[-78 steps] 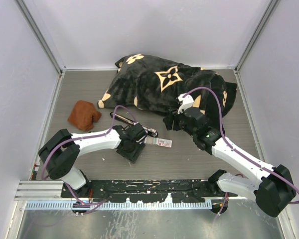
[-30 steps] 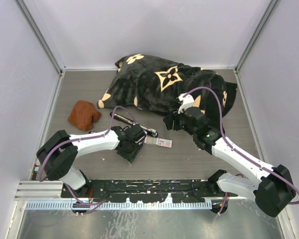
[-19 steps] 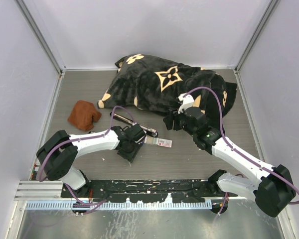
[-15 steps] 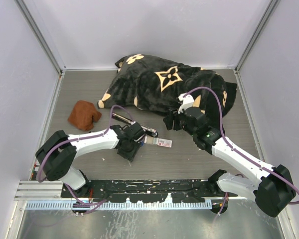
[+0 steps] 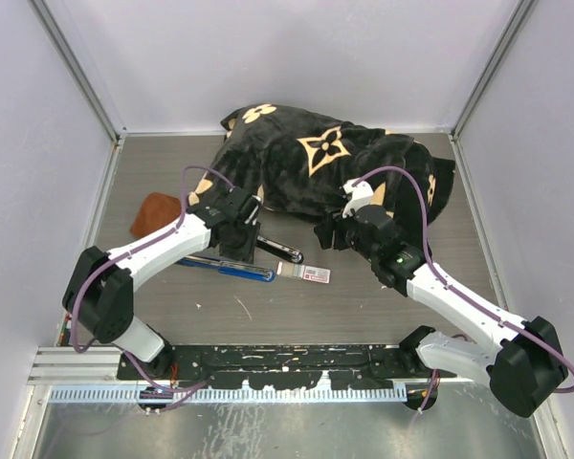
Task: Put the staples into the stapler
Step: Pick up the staple from the center of the board, then install the staple into the stapler.
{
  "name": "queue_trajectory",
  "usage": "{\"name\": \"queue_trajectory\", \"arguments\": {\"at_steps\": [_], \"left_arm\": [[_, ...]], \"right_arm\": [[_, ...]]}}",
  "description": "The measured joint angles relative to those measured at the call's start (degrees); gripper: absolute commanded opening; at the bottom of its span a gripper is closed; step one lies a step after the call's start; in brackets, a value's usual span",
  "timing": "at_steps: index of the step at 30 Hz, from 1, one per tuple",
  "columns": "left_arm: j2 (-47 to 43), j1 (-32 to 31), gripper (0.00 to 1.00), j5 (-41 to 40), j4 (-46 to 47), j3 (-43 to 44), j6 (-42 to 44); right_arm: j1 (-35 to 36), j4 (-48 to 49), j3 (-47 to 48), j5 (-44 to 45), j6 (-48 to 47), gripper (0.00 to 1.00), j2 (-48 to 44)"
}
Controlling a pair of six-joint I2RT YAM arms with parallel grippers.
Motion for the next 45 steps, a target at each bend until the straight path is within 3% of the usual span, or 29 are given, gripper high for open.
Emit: {"name": "queue_trajectory", "arguments": {"at_steps": [10,45], "left_arm": [[5.03,0.9,0.36,1.49,-0.81,1.99,2.36],[7.08,1.95,0.35,2.32,-0.5,1.03,2.45]], "right_arm": [[-0.09,0.0,0.0,0.0,0.0,0.62,0.0],[-0.35,0.0,0.0,-0.22,0.0,0.62,0.0]]}}
